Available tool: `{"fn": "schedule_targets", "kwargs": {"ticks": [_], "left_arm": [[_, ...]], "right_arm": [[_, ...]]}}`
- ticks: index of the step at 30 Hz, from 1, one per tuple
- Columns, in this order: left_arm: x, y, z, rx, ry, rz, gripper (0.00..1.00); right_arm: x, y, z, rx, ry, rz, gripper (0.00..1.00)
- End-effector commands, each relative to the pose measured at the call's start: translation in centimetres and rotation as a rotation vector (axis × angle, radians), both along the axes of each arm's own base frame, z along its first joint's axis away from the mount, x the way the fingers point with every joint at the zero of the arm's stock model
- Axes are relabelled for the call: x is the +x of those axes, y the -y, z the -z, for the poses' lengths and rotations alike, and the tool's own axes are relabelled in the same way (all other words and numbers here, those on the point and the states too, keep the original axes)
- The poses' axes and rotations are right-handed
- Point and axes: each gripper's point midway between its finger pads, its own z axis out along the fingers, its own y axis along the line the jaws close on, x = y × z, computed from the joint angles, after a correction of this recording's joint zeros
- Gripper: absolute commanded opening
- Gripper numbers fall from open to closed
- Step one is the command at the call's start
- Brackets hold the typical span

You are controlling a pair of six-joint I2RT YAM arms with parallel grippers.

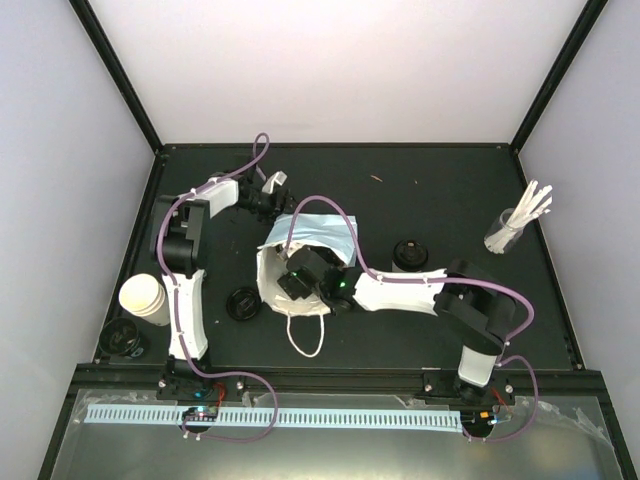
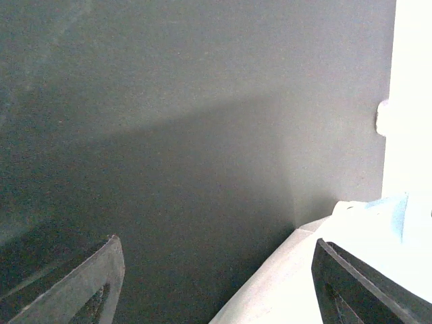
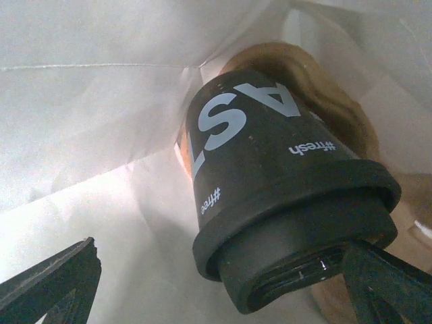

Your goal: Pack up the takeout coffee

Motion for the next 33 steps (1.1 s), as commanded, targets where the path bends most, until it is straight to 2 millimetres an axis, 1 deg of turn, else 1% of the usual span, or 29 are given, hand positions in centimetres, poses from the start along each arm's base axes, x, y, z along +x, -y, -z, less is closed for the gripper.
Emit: {"fn": "schedule_targets", "kwargs": {"ticks": [1, 5, 7, 8, 11, 13, 15, 20, 22, 24, 29, 32, 33], "left_arm": [[-1.0, 1.3, 0.0, -0.01, 0.011, 0.061, 0.78], [-1.4, 1.3, -0.1, -0.002, 0.012, 0.058, 0.76], [-1.5, 1.3, -0.2, 0.0, 0.012, 0.061, 0.75], [-1.6, 1.3, -0.2, 0.001, 0.011, 0.06, 0.75], [-1.7, 1.2, -0.3, 0.015, 0.015, 0.059, 0.75], [-1.6, 1.1, -0.2, 0.028, 0.016, 0.051, 0.75], [-1.5, 1.0, -0.2, 0.032, 0.016, 0.043, 0.74], [-1.1, 0.8, -0.4, 0.042, 0.023, 0.0, 0.74], [-0.9, 0.6, -0.5, 0.049, 0.028, -0.016, 0.74], [-0.9, 0.4, -0.4, 0.058, 0.027, -0.03, 0.74], [-0.8, -0.2, -0.5, 0.076, 0.025, -0.067, 0.74], [-0.7, -0.7, -0.7, 0.084, 0.02, -0.097, 0.74], [-0.7, -1.0, -0.8, 0.085, 0.018, -0.108, 0.74]], "right_arm": [[1.4, -0.5, -0.6, -0.033, 0.065, 0.0, 1.0], [2.8, 0.3, 0.2, -0.153, 0.077, 0.075, 1.0], [3.0, 0.4, 0.5, -0.173, 0.08, 0.089, 0.98], [3.0, 0.4, 0.6, -0.174, 0.08, 0.085, 0.95], [3.0, 0.7, 0.4, -0.177, 0.091, 0.09, 0.77], [2.9, 0.8, -0.1, -0.172, 0.1, 0.086, 0.68], [2.5, 0.9, -0.7, -0.158, 0.106, 0.073, 0.62], [1.6, 1.7, -2.4, -0.126, 0.128, 0.071, 0.59], [1.0, 2.2, -2.7, -0.121, 0.132, 0.068, 0.58], [0.5, 2.6, -3.4, -0.111, 0.138, 0.065, 0.55], [-0.4, 4.1, -5.0, -0.098, 0.158, 0.069, 0.53], [-0.8, 5.0, -6.1, -0.101, 0.173, 0.071, 0.48], [-0.9, 5.3, -6.5, -0.102, 0.179, 0.072, 0.45]]}}
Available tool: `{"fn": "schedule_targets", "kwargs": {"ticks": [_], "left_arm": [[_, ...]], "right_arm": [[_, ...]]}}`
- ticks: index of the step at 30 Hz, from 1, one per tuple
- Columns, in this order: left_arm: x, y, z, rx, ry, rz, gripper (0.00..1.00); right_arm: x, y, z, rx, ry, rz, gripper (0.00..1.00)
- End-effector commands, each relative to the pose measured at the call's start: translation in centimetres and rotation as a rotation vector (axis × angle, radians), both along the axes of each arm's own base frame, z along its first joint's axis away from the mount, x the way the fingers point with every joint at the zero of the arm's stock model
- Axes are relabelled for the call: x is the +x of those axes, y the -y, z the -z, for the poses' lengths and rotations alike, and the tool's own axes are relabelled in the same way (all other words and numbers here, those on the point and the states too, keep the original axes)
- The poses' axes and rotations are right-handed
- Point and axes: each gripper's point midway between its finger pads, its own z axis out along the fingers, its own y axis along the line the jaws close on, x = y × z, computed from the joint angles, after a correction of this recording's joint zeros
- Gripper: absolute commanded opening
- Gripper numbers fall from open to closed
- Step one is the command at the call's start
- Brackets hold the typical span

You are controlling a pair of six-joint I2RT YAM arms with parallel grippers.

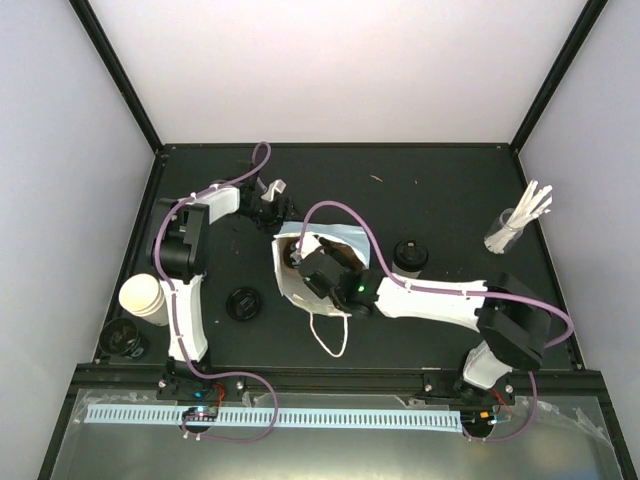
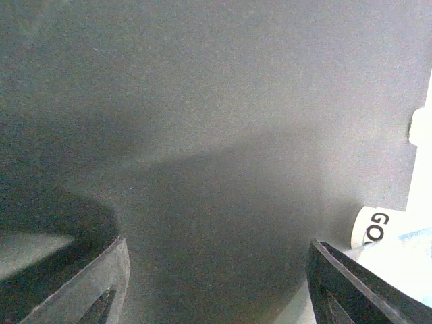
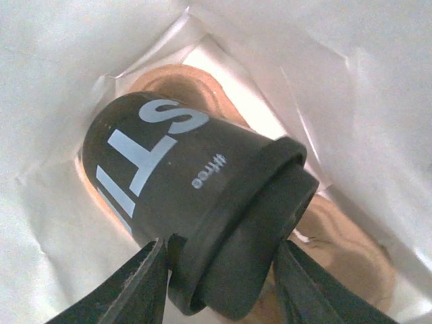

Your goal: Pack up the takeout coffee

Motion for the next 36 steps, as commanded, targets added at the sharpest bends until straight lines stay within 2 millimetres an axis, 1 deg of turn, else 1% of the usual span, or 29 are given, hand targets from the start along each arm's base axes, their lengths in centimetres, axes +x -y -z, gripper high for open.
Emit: {"fn": "schedule_targets", "kwargs": {"ticks": [1, 4, 6, 7, 11, 14, 17, 18, 21, 25, 27, 29, 30, 31, 32, 34, 35, 36], "left_arm": [[1.0, -0.7, -2.6, 0.0, 0.068, -0.051, 0.74], [0.9, -0.8, -3.1, -0.015, 0.079, -0.052, 0.74], [0.7, -0.6, -3.3, -0.025, 0.082, -0.046, 0.73], [0.7, -0.6, -3.3, -0.027, 0.081, -0.045, 0.74], [0.5, -0.8, -3.1, -0.019, 0.079, -0.048, 0.74], [0.4, -1.3, -3.4, 0.013, 0.083, -0.068, 0.74], [0.1, -2.7, -4.9, 0.054, 0.12, -0.111, 0.76], [0.0, -3.3, -6.1, 0.068, 0.147, -0.133, 0.78], [-1.3, -5.4, -8.4, 0.125, 0.176, -0.206, 0.83], [-4.4, -6.8, -12.2, 0.175, 0.233, -0.23, 0.86], [-6.4, -7.0, -14.3, 0.174, 0.267, -0.225, 0.86], [-8.8, -7.3, -15.9, 0.178, 0.294, -0.214, 0.86], [-10.1, -7.6, -17.5, 0.18, 0.335, -0.215, 0.86], [-11.3, -7.7, -18.5, 0.18, 0.365, -0.209, 0.86], [-12.6, -7.6, -19.8, 0.167, 0.406, -0.193, 0.86], [-15.2, -6.7, -21.5, 0.11, 0.48, -0.129, 0.83], [-16.6, -5.8, -22.5, 0.062, 0.519, -0.087, 0.79], [-18.1, -4.7, -23.2, 0.011, 0.552, -0.034, 0.78]], "right_arm": [[-0.1, 1.1, -3.2, 0.038, 0.064, 0.026, 0.43], [-0.3, 1.7, -4.3, 0.056, 0.078, 0.028, 0.39], [-0.5, 1.8, -4.5, 0.066, 0.073, 0.02, 0.32], [-0.5, 1.7, -4.6, 0.067, 0.069, 0.015, 0.31], [-0.9, 1.3, -4.3, 0.058, 0.037, 0.001, 0.3], [-1.2, 1.2, -4.0, 0.041, 0.019, -0.025, 0.29], [-1.7, 1.4, -3.6, 0.022, 0.01, -0.048, 0.29], [-1.8, 1.5, -3.3, 0.014, 0.007, -0.059, 0.29], [-2.3, 1.7, -2.8, -0.014, 0.009, -0.101, 0.29], [-2.7, 2.0, -2.5, -0.078, 0.035, -0.17, 0.29], [-2.9, 2.0, -2.4, -0.111, 0.05, -0.211, 0.29], [-2.9, 2.0, -2.4, -0.128, 0.06, -0.23, 0.29], [-3.0, 1.8, -2.4, -0.127, 0.058, -0.237, 0.29], [-3.1, 1.7, -2.3, -0.127, 0.052, -0.246, 0.29], [-3.1, 1.5, -2.2, -0.13, 0.045, -0.255, 0.29], [-3.1, 1.3, -2.0, -0.14, 0.033, -0.258, 0.29], [-3.1, 1.2, -1.9, -0.147, 0.03, -0.262, 0.29], [-3.1, 1.1, -1.8, -0.155, 0.026, -0.265, 0.29]]}}
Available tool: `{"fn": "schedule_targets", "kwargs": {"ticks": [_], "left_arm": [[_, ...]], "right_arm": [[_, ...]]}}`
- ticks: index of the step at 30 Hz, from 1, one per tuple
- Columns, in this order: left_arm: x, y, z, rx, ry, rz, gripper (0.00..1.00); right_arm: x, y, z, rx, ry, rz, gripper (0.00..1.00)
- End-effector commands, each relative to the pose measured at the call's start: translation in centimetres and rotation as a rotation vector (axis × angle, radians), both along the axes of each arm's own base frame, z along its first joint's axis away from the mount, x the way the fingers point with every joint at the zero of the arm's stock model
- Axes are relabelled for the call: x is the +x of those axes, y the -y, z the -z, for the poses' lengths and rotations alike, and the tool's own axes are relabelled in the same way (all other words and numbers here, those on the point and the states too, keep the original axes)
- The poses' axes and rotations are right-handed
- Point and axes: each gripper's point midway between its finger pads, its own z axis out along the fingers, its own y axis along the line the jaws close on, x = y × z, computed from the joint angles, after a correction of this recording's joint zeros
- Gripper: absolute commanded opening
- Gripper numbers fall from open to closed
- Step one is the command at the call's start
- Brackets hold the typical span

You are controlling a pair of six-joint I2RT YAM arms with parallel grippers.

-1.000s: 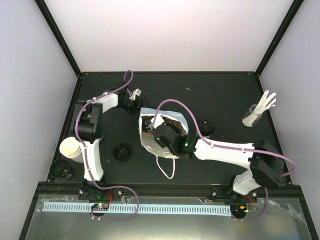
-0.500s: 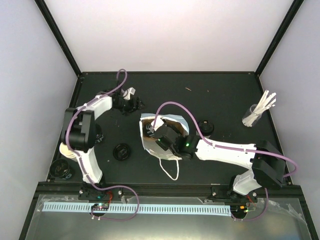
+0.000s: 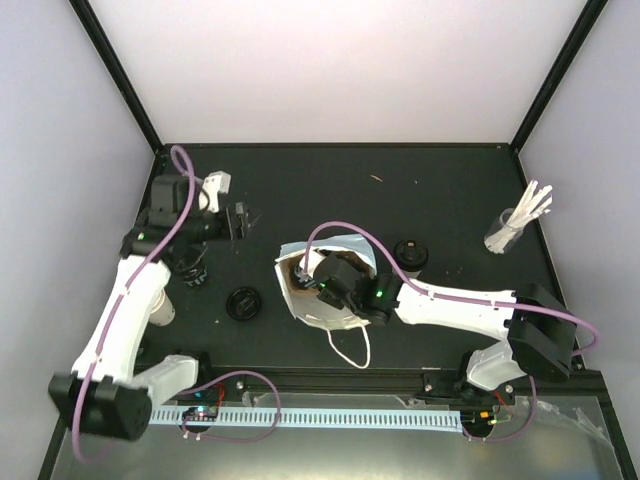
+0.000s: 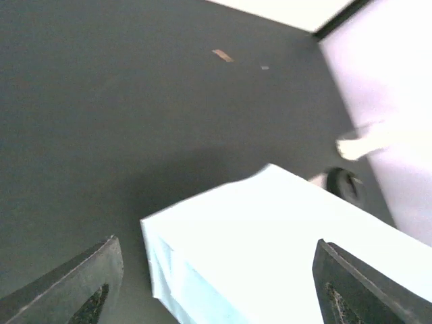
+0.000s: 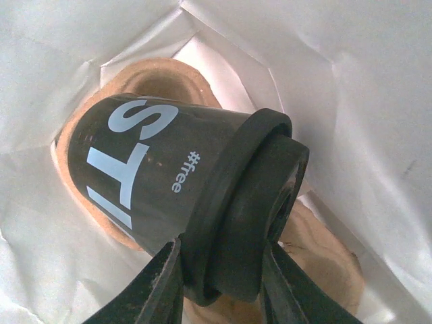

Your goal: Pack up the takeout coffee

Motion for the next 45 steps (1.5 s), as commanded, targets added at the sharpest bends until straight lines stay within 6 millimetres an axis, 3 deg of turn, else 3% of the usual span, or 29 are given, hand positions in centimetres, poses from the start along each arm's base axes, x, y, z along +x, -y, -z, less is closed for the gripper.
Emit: {"fn": "schedule_targets", "kwargs": {"ticks": [1, 4, 7, 12, 19, 21, 27, 32, 39, 45], "left_arm": [[-6.5, 3.3, -2.0, -0.069, 0.094, 0.23, 0.78], [-9.4, 5.4, -2.4, -0.035, 0.18, 0.34, 0.78], [-10.6, 6.1, -2.7, -0.019, 0.221, 0.387, 0.78], [-11.3, 6.9, -3.5, 0.01, 0.286, 0.446, 0.76], [-11.8, 8.6, -1.6, 0.171, 0.28, 0.551, 0.71], [-11.1, 8.3, -1.3, 0.226, 0.281, 0.519, 0.65], [-9.4, 7.3, -1.6, 0.304, 0.266, 0.437, 0.32], [-8.1, 6.5, -1.6, 0.351, 0.213, 0.357, 0.15], [-7.0, 6.5, -1.8, 0.352, 0.126, 0.3, 0.1], [-6.5, 6.5, -0.7, 0.38, 0.064, 0.289, 0.07]], "right_arm": [[0.2, -1.3, -1.3, 0.007, 0.017, -0.037, 0.29], [0.1, -1.4, -1.3, 0.005, 0.011, -0.044, 0.29], [-0.2, -1.7, -1.1, 0.004, -0.007, -0.059, 0.29], [-0.4, -1.8, -0.6, -0.016, -0.035, -0.069, 0.29], [-0.8, -2.0, -0.4, -0.019, -0.054, -0.087, 0.29], [-0.9, -2.0, -0.3, -0.02, -0.058, -0.091, 0.29], [-0.9, -1.9, -0.8, -0.013, -0.053, -0.093, 0.29], [-1.2, -2.0, -1.3, -0.013, -0.051, -0.105, 0.29], [-2.1, -1.9, -1.9, -0.027, -0.016, -0.115, 0.29], [-2.3, -1.2, -4.9, -0.018, 0.062, -0.096, 0.29]]}}
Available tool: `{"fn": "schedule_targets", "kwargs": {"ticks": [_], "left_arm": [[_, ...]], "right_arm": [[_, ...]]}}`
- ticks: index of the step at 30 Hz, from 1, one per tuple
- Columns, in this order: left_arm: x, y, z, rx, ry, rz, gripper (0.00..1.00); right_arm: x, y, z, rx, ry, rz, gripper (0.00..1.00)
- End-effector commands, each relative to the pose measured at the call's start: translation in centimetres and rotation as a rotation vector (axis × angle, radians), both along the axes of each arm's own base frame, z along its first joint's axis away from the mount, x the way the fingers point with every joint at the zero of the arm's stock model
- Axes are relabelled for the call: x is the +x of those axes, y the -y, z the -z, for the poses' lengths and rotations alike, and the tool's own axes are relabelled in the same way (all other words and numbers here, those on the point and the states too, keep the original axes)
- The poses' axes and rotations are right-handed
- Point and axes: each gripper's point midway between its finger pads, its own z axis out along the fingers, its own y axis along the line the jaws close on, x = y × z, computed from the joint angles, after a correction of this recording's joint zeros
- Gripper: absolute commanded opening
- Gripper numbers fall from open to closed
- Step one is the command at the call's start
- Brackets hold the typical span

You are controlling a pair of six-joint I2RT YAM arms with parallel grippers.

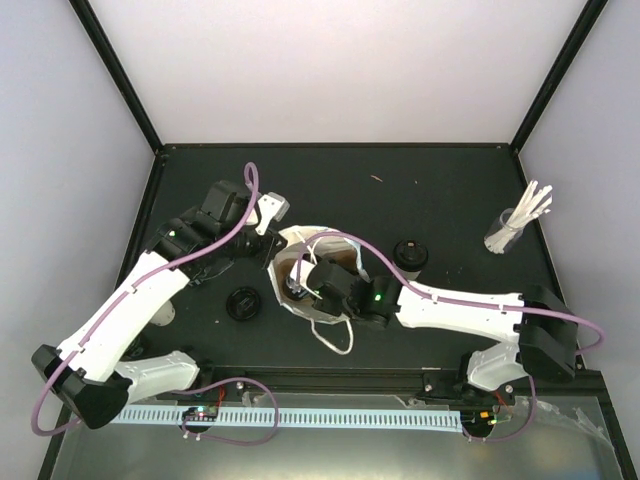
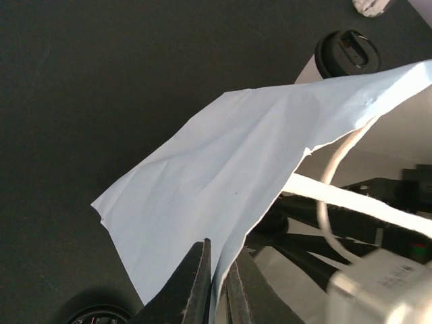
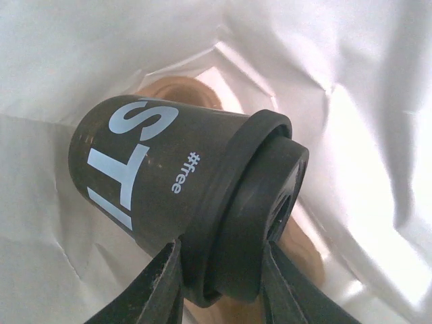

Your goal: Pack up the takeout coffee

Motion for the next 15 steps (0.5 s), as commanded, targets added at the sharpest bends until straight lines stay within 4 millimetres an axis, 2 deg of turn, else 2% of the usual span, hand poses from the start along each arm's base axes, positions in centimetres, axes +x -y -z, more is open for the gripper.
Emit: {"fn": "schedule_targets", "kwargs": {"ticks": [1, 8, 15], "left_arm": [[0.7, -1.1, 0.1, 0.046, -0.029, -0.073, 0.07], [0.7, -1.5, 1.2, 0.088, -0.055, -0.083, 0.05], [0.8, -1.9, 1.0, 0.095, -0.044, -0.099, 0.05]], "right_arm": [[0.5, 0.7, -4.6, 0.042, 0.099, 0.033, 0.29], [0.5, 2.4, -10.5, 0.127, 0.181, 0.053, 0.29], [-0.3, 4.1, -15.1, 0.251, 0.221, 0.051, 0.29]]}}
